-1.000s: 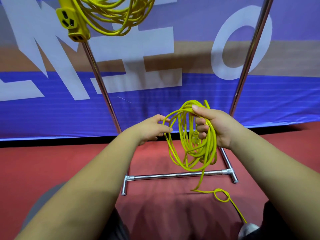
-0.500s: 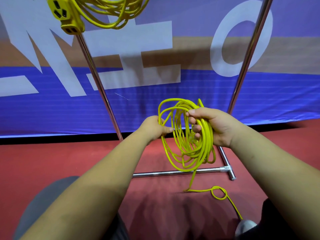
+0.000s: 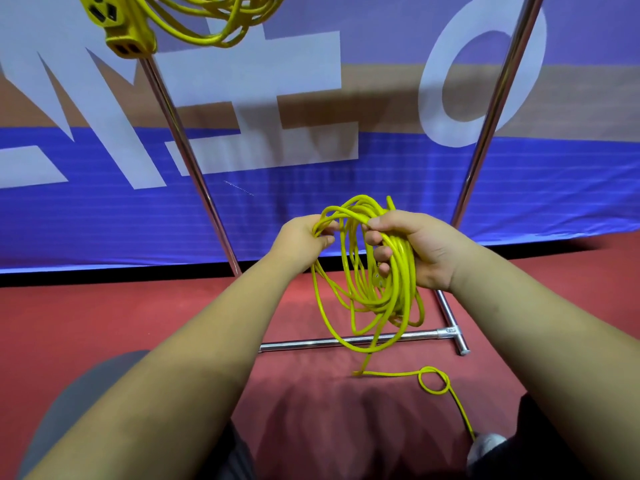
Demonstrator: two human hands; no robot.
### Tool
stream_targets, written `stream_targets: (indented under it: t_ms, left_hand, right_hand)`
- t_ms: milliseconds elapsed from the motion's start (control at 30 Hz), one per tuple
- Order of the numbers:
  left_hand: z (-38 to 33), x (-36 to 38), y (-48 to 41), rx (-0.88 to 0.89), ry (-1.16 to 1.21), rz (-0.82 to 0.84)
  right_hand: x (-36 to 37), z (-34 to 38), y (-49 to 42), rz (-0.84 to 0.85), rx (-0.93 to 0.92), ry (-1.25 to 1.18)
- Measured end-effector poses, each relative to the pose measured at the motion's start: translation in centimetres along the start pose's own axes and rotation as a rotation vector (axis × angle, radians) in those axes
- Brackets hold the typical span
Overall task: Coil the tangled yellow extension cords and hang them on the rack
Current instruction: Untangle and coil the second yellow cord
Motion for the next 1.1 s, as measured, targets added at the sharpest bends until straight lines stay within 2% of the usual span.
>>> stream_targets:
  t_ms: [67,133,233,300,433,567,633,733,867,967,1033,1100]
  left_hand:
    - [0.2,0.6,0.0,-0.016,0.032,0.063]
    - [0.5,1.1,0.1,-0.081,-0.037,0.136]
    - [2.1,1.2,1.5,-0.371,-0.159,0.322]
    - [3.0,1.3,1.7,-0.446,-0.151,0.381]
    - [2.5,0.6,0.5,-0.371,-0.037,0.254]
    - [0.4,-1.6,-0.9,-0.135,-0.327,0.067]
    - [-0.7,-2.0,-1.0,-0.03,-0.376,0.003]
    - [-1.0,-1.8,-0.8,0.045,-0.355,0.001]
    - [0.6,-1.6,-1.0,-0.027,-0.195,0.041]
    - [2.7,-0.2,-0.3,-0.187,-0.143,0.178]
    - [3.4,0.8,0.6,-0.305,0.005,0.261]
    - [3.1,0.8,0.5,-0.283,0.023,0.245]
  right_hand:
    - [-0.1,0.1,-0.1,0.0,0.01,-0.033]
    - [-0.2,0.3,0.0,0.008,0.012,-0.041]
    - [-0.3,0.3,0.1,0.024,0.002,-0.031]
    - [-0.2,0.1,0.1,0.024,0.002,-0.021]
    - [-0.2,-0.1,-0.2,0.014,0.005,-0.004]
    - [-0.3,0.1,-0.3,-0.031,0.005,0.043]
    - [-0.3,0.1,-0.3,-0.038,-0.006,0.078]
    - [-0.3,0.0,-0.4,-0.039,-0.021,0.131]
    - [0.0,0.0,-0.2,-0.027,-0.021,0.059]
    - [0.0,0.2,-0.1,-0.038,-0.054,0.018]
    - [0.1,0.3,0.0,-0.028,-0.06,0.013]
    - [0.3,0.4,0.1,-0.009,-0.053,0.044]
Point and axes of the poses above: each hand's wrist, its own y-axis away from the middle knuckle, its own x-axis out of the palm, z = x × y, the point moved 7 cm from there along -y, towards the middle knuckle, and after that the axes turned 7 degrees about -z, right-handed, at the moved point
